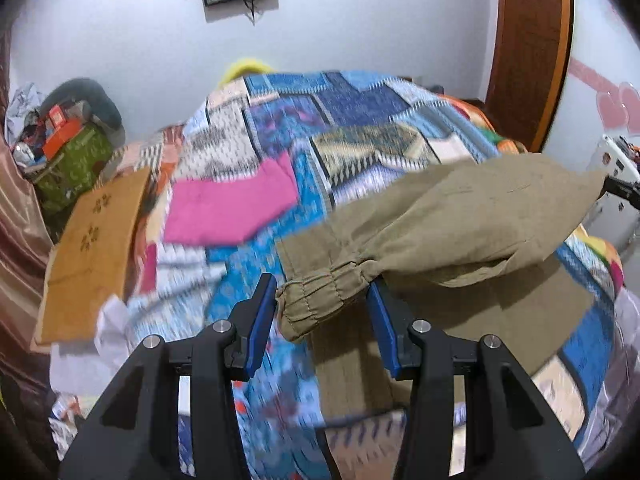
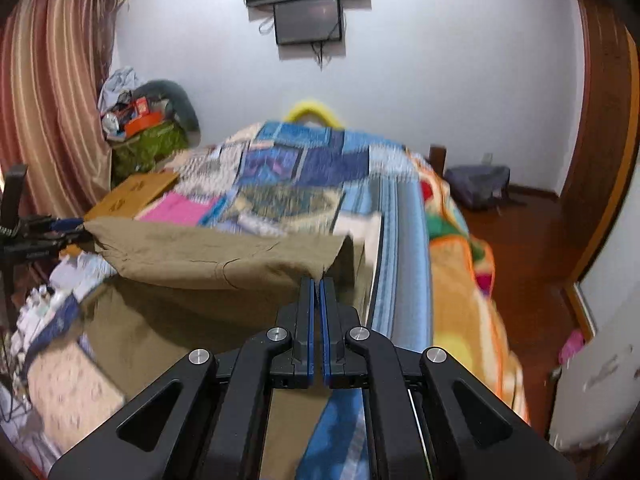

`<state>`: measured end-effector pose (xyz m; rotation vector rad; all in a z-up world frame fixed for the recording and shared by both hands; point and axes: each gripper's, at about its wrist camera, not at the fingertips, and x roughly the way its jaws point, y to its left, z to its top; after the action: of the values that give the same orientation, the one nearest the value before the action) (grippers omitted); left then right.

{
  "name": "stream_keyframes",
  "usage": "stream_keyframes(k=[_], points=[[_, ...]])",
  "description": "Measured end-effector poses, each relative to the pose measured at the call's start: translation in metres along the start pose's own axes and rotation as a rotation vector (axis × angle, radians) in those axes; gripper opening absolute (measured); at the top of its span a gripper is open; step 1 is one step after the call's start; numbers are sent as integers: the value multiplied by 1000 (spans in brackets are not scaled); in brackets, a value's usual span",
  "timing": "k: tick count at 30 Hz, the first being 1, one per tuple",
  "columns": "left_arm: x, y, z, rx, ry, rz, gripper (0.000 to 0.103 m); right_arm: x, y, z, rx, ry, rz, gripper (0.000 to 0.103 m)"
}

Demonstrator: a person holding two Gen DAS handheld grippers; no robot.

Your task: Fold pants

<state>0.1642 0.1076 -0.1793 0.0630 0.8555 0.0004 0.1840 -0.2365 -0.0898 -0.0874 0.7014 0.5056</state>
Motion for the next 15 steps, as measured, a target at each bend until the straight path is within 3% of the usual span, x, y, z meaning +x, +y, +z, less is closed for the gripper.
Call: stream_keyframes(k=[5, 10, 13, 15], points=[[4, -5, -37, -11, 75, -18, 48, 1, 6, -45, 23, 85, 7, 3], [1, -6, -54, -34, 112, -32, 48, 8, 12, -77, 13, 191, -25, 4], [-8, -2, -57, -51, 114, -41, 48, 6, 17, -92, 17, 217, -23, 15], [-16, 1, -53, -59, 108, -26, 48, 1, 23, -96, 15, 207, -19, 30]])
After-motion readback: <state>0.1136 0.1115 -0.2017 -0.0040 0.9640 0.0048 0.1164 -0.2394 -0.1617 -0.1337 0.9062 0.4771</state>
